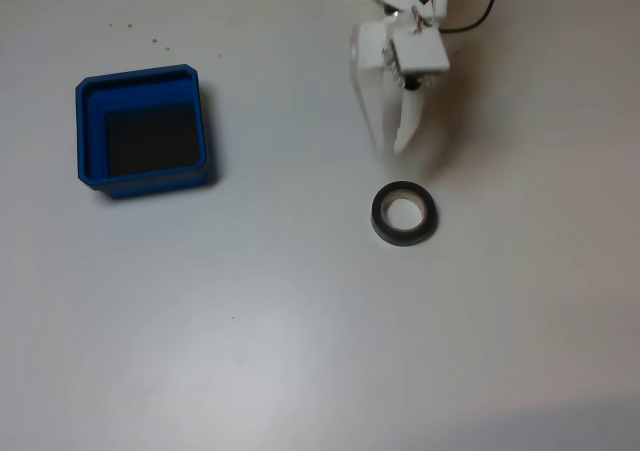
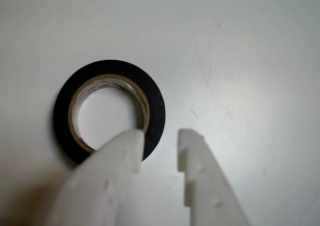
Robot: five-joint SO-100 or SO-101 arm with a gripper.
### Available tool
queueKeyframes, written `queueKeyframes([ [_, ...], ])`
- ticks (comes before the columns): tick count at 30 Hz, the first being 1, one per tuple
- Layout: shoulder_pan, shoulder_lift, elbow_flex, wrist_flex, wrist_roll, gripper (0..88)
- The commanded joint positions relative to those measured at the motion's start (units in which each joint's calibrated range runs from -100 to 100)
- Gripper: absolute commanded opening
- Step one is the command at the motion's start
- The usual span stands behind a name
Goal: Pick the black tape roll and drop it in the blue box
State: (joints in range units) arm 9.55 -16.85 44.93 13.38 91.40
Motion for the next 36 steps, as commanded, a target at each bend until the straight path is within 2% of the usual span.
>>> queueKeyframes([
  [1,1.3,7.2,-12.0,5.4,-0.1,0.7],
  [9,1.5,17.3,-37.0,36.7,-0.3,0.7],
  [13,1.5,20.0,-46.9,45.4,-0.3,0.7],
  [24,1.5,32.5,-56.8,47.6,-0.4,0.7],
  [36,0.6,34.2,-57.4,47.3,-0.5,0.7],
])
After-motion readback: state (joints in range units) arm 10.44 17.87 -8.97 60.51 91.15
